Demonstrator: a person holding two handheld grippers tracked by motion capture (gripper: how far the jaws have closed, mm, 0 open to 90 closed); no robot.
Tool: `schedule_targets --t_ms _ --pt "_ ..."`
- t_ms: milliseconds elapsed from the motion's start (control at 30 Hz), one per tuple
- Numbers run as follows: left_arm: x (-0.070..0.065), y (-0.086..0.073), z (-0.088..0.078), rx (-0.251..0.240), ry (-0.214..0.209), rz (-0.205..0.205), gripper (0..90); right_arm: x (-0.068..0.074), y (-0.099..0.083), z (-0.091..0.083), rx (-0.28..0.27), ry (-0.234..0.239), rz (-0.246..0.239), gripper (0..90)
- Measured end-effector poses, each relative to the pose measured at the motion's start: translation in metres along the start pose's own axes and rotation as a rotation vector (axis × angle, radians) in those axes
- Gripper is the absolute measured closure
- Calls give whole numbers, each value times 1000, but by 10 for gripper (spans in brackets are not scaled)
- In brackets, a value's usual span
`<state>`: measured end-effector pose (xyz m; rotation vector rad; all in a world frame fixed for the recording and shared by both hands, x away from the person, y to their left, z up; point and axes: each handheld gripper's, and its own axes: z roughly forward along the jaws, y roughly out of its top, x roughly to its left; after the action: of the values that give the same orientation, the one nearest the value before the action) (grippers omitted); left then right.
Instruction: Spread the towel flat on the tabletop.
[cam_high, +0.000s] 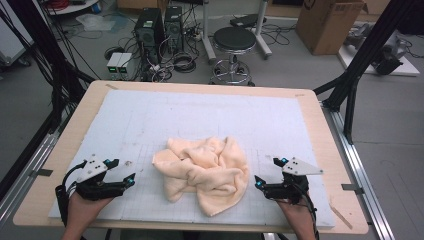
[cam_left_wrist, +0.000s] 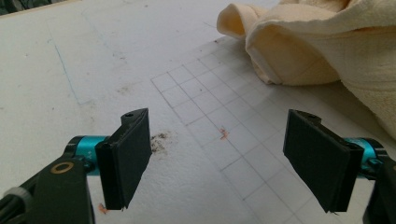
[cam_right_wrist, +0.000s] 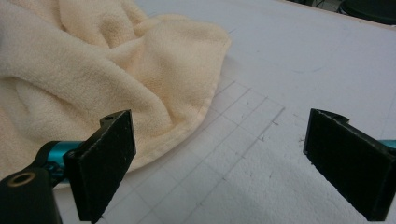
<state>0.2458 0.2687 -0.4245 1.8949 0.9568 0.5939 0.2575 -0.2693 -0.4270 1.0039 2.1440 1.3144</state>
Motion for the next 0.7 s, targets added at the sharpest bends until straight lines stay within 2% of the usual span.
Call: schedule_targets --t_ms 233,700 --pt "3 0 3 3 -5 -4 238 -2 0 4 18 6 -6 85" --pt "-2 -1 4 13 -15 15 241 1 0 -2 0 -6 2 85"
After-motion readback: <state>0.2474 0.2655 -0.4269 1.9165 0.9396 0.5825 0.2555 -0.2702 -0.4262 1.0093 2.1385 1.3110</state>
